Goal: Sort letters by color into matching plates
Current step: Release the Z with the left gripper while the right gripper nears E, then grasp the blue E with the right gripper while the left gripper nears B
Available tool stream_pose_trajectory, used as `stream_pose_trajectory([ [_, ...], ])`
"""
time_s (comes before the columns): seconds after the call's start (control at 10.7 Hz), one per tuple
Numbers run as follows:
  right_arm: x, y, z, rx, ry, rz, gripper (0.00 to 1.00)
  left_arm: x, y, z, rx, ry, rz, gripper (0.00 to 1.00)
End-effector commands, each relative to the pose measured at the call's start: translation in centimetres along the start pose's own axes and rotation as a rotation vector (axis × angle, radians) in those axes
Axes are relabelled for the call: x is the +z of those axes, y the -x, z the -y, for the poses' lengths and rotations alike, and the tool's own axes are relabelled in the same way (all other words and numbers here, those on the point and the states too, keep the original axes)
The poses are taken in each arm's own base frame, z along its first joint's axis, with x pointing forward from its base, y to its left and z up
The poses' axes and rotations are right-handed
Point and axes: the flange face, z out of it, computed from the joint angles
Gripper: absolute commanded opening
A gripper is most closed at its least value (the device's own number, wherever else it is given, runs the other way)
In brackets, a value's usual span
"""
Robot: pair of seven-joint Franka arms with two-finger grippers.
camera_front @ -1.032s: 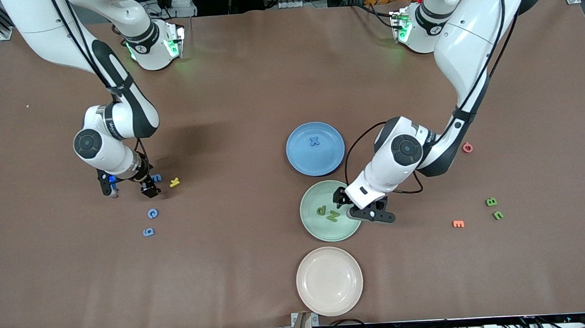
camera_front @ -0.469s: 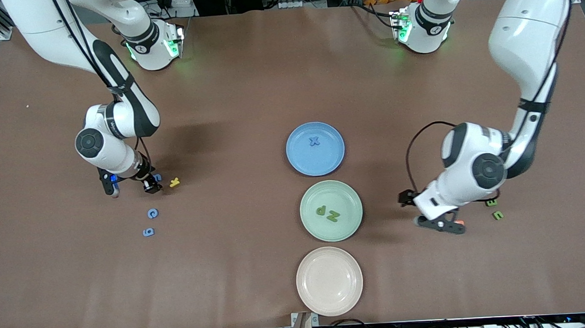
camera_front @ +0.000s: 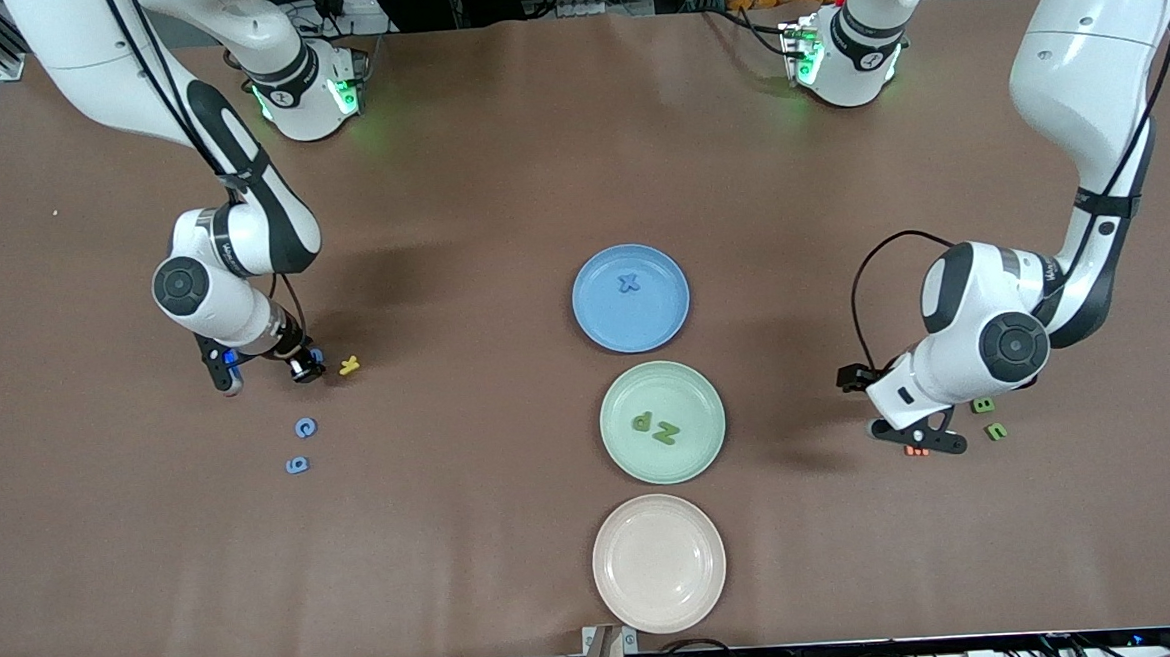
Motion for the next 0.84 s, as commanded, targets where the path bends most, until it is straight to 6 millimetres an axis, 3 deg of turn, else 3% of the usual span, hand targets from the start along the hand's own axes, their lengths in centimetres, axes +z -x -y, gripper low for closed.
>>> stream_pose_trajectory([
  [0.0, 0.3, 0.0, -0.5, -0.044, 0.004, -0.003, 0.34, -1.4, 2.4, 4.5, -0.092, -0.044, 0.004, 1.0],
  [0.09, 0.3, -0.1, -0.6, -0.057, 0.006, -0.003, 0.26, -1.2, 2.7, 6.4, -0.16, -0.038, -0.004, 1.0],
  [0.19, 0.4, -0.1, -0.6, -0.064, 0.007, -0.002, 0.24, -1.0, 2.9, 7.8, -0.224, -0.032, -0.016, 1.0],
  [0.38, 0.4, -0.1, -0.6, -0.086, 0.007, -0.002, 0.16, -0.7, 3.1, 8.7, -0.332, -0.029, -0.02, 1.0],
  [0.47, 0.4, -0.1, -0.6, -0.097, 0.007, -0.002, 0.12, -0.3, 3.7, 10.4, -0.388, -0.023, -0.025, 1.0],
  [0.66, 0.3, -0.1, -0.5, -0.161, 0.006, -0.002, 0.09, 2.0, 5.4, 11.0, -0.414, -0.001, -0.09, 1.0],
  [0.75, 0.0, -0.3, -0.3, -0.227, 0.003, -0.003, 0.08, 2.2, 5.6, 11.1, -0.413, 0.001, -0.104, 1.0],
])
